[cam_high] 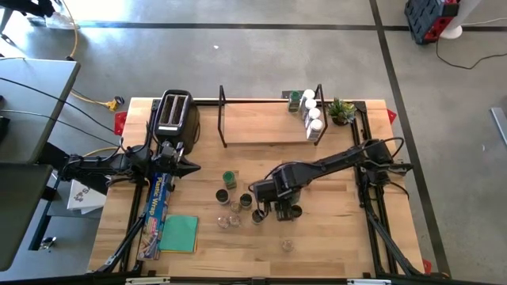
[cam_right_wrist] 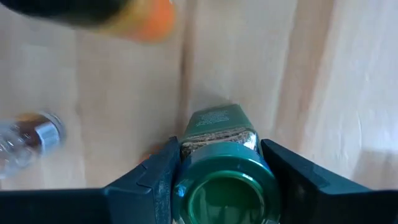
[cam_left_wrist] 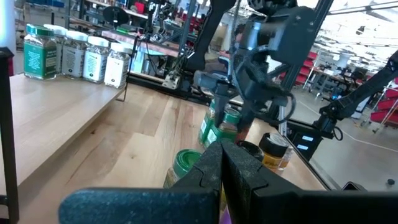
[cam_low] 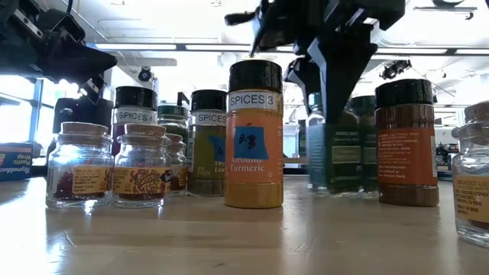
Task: Shelf spices
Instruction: Put the green seasoning bottle on the shelf and align it with the other green seasoning bottle
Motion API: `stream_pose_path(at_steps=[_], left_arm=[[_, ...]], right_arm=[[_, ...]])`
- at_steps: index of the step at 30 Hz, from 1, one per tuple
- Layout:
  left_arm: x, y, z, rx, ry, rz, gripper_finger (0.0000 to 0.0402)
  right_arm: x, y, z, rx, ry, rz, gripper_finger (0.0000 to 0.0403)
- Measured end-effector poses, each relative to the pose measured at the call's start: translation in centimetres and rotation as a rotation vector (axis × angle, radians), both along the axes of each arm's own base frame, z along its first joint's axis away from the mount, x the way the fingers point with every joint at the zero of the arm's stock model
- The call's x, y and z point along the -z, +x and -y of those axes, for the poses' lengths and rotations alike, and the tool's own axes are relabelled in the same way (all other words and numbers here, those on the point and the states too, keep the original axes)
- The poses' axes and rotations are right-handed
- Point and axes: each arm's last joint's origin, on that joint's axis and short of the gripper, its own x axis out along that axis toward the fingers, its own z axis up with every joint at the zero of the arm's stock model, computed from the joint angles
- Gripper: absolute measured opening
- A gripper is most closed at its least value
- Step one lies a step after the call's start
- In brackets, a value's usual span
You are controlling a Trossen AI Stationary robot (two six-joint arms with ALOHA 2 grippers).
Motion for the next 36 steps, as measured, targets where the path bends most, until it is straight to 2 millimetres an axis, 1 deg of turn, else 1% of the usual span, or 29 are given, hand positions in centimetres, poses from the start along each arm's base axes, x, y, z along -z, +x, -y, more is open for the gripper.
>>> stream_pose_path(at_steps=[3,6,10,13,16,19,21,24,28,32,36], left_arm=[[0.0,0.0,0.0,0.0,0.0,0.0,0.0],[0.0,0.0,0.0,0.0,0.0,0.0,0.0],[0.0,0.0,0.0,0.0,0.0,0.0,0.0],[0.0,0.0,0.0,0.0,0.0,-0.001,0.0],[0.0,0.0,0.0,0.0,0.0,0.0,0.0],[0.0,0.0,0.0,0.0,0.0,0.0,0.0],[0.0,0.0,0.0,0.0,0.0,0.0,0.0],[0.0,0.0,0.0,0.0,0.0,0.0,0.0],[0.0,0.0,0.0,0.0,0.0,0.0,0.0],[0.0,0.0,0.0,0.0,0.0,0.0,0.0],[0.0,0.0,0.0,0.0,0.0,0.0,0.0]], right_arm=[[-1.3,0.4,1.4,0.054,0.0,0.006,0.0185],[-3.5,1.0,3.3,0.091,0.009,0.058,0.0185],[-6.3,1.7,5.7,0.09,0.008,0.127,0.0185],[-8.2,1.9,7.9,0.113,0.003,0.159,0.0185],[-10.1,1.3,10.9,0.171,-0.018,0.153,0.0185],[-11.7,0.5,14.8,0.227,-0.062,0.155,0.0185],[-12.3,-0.3,17.5,0.247,-0.078,0.147,0.0185],[-12.0,-1.8,21.4,0.232,-0.099,0.097,0.0185],[-10.5,-3.6,25.5,0.215,-0.104,0.03,0.0185],[-8.3,-4.8,27.9,0.209,-0.1,-0.021,0.0185],[-6.5,-5.3,29.2,0.214,-0.121,-0.037,0.0185]])
